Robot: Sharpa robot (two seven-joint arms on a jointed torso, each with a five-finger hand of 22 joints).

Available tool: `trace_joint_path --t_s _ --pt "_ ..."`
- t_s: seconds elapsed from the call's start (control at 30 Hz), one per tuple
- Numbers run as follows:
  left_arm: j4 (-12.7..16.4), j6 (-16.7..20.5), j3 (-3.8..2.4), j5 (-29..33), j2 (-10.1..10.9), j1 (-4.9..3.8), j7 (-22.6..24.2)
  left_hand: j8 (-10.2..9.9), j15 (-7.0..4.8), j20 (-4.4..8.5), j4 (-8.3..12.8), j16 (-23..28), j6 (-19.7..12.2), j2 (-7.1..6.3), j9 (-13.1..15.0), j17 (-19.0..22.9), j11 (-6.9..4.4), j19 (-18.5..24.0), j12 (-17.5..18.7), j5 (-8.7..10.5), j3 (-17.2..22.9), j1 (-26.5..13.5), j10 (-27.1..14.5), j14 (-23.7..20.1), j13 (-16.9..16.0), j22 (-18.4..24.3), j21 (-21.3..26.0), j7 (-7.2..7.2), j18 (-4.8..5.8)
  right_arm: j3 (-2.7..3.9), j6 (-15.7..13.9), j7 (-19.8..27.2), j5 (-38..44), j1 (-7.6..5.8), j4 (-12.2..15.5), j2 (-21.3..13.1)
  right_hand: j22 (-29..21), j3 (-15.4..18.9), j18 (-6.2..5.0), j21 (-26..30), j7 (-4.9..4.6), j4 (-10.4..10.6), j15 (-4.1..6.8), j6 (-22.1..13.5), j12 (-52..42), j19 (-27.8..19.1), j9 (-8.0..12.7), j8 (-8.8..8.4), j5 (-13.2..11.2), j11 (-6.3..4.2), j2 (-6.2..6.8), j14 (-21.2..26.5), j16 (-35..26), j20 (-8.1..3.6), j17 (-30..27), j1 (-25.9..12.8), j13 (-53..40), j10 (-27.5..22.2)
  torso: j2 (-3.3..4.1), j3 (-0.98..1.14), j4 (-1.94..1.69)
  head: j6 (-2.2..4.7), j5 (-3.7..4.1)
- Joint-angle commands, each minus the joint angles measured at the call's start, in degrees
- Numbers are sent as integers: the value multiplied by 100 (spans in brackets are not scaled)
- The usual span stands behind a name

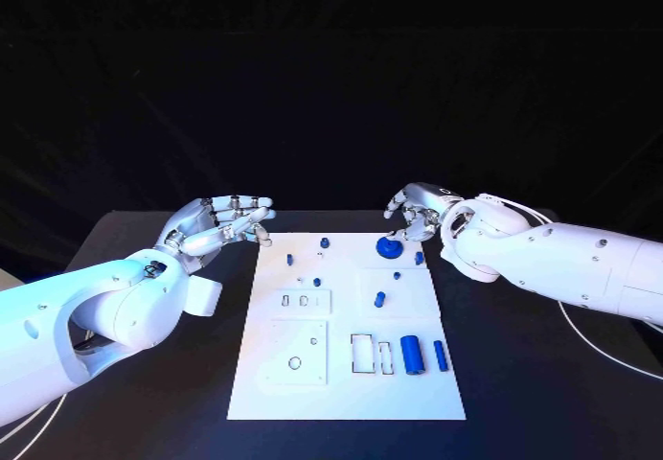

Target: Assemble the parts on the task board

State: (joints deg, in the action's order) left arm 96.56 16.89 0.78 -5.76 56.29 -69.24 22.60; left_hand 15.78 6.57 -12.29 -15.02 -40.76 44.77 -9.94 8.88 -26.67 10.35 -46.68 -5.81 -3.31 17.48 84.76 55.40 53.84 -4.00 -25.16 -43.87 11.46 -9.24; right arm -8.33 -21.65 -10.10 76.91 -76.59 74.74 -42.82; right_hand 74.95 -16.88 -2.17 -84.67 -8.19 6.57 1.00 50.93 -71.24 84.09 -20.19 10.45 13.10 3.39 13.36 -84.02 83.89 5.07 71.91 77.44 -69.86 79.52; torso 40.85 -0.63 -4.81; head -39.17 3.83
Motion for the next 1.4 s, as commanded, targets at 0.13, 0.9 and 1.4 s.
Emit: trace_joint_path --t_s 0.13,0.9,1.4 --pt "-14 -89 -5 16 -19 -8 40 -3 19 2 -34 -27 -25 35 -3 -7 20 29 24 25 -9 -13 -7 -41 -2 -5 -31 256 -104 4 869 -34 -662 -15 -130 -67 983 349 68 -96 -88 321 -108 -139 -1260 229 -57 141 22 89 -92 -441 373 99 976 32 -1319 547 6 -5 -13 -5 26" --pt "-30 -83 -5 16 -47 -8 34 -1 18 1 -33 -34 -22 35 -2 -7 18 40 21 25 -12 -12 -2 -47 -3 -14 -44 252 -105 -11 1039 -165 -664 72 -760 352 1284 691 151 -342 -143 591 -174 -224 -1764 433 -81 254 29 148 -240 -557 566 171 1619 253 -1883 938 -6 -13 -22 -59 56" --pt "-26 -69 -5 16 -48 -8 27 -1 18 1 -33 -34 -22 35 -2 -7 18 40 21 25 -12 -12 -2 -47 -3 -14 -44 252 -105 -33 1152 -222 -471 138 -943 469 1302 605 155 -355 -131 603 -167 -141 -1765 443 -95 315 391 136 -276 -556 567 167 1619 358 -1884 937 -10 -18 -20 -99 38"
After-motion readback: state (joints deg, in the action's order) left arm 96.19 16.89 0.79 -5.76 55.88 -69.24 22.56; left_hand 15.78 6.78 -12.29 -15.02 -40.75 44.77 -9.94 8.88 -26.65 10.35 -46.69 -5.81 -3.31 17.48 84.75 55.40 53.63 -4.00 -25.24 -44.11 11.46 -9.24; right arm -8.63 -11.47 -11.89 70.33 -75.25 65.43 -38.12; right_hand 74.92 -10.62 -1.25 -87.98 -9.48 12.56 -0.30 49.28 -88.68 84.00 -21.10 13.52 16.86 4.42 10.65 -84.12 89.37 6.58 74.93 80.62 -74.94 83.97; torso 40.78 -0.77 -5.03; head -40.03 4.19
